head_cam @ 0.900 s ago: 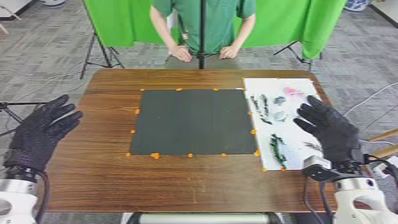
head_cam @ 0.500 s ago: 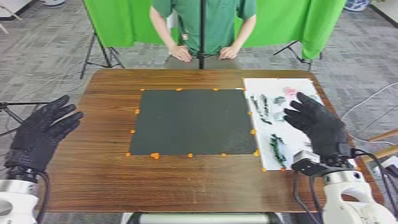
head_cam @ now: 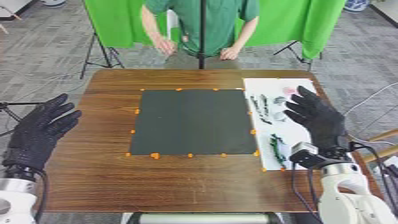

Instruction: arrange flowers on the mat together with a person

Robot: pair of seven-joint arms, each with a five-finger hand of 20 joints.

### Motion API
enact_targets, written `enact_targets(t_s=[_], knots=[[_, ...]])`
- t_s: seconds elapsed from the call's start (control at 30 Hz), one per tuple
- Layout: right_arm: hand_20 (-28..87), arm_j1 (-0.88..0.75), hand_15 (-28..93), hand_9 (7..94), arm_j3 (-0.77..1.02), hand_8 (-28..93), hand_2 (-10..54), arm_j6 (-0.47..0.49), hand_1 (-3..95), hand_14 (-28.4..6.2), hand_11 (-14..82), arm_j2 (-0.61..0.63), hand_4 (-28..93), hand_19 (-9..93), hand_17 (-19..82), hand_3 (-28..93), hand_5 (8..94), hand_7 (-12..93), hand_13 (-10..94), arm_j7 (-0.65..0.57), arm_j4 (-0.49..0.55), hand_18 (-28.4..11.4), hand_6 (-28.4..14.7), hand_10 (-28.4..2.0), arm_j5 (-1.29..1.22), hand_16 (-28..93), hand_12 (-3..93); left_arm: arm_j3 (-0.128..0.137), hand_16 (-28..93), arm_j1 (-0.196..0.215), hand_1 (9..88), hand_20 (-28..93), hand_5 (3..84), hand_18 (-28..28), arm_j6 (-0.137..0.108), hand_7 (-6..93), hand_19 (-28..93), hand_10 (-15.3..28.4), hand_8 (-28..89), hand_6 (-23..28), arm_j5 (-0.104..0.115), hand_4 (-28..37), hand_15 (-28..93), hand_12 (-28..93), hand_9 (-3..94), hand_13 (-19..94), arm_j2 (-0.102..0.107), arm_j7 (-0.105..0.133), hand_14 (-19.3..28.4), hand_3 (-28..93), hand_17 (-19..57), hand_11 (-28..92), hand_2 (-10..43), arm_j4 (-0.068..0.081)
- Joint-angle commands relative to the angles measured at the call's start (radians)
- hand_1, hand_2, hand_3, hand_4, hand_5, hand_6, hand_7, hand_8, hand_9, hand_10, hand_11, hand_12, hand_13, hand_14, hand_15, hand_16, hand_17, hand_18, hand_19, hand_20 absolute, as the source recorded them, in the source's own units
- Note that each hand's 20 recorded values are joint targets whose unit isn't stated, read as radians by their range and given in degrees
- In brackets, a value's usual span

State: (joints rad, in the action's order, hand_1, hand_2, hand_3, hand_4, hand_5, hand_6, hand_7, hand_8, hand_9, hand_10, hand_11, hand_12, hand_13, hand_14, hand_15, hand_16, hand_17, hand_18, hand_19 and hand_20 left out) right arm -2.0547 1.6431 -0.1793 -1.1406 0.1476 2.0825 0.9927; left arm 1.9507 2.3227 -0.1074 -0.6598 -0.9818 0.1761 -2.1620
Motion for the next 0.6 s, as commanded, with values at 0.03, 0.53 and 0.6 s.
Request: enact_targets(t_s=[0.03,0.53,0.6], knots=[[20,-0.026,14,41.4,0.007,-10,8.8,0.0,13.0,-13.6,6.9,0.0,-25,38,7,86,41.6,14,35,0.011,0.012,-22.3,-3.9,-14.7,0.013,27,19.6,0.016,3,0.035,27.4,12,37.6,21.5,-0.013,16.9,38,13.1,-7,4.4,0.006,-20.3,25,17,32.7,31,-0.015,-0.005,15.7,68,-4.0,21,-1.8,-0.007],[20,-0.055,14,41.6,0.044,-10,8.8,0.034,13.1,-13.5,7.1,-0.013,-25,38,7,86,41.8,14,35,0.012,0.015,-22.3,-3.8,-14.6,-0.003,28,19.6,0.006,3,0.008,27.2,12,37.5,21.4,-0.007,16.8,38,12.9,-7,4.4,0.003,-20.4,25,17,32.7,31,0.0,-0.009,15.9,68,-4.0,22,-1.7,0.003],[20,-0.051,14,41.7,0.032,-10,8.8,0.047,13.1,-13.5,7.1,-0.015,-25,38,7,86,41.8,14,35,0.013,0.014,-22.3,-3.9,-14.7,0.005,28,19.6,0.012,3,0.03,27.3,12,37.5,21.4,-0.013,16.9,38,12.9,-7,4.4,0.009,-20.5,25,17,32.6,31,-0.015,-0.004,15.8,68,-4.0,22,-1.7,-0.003]])
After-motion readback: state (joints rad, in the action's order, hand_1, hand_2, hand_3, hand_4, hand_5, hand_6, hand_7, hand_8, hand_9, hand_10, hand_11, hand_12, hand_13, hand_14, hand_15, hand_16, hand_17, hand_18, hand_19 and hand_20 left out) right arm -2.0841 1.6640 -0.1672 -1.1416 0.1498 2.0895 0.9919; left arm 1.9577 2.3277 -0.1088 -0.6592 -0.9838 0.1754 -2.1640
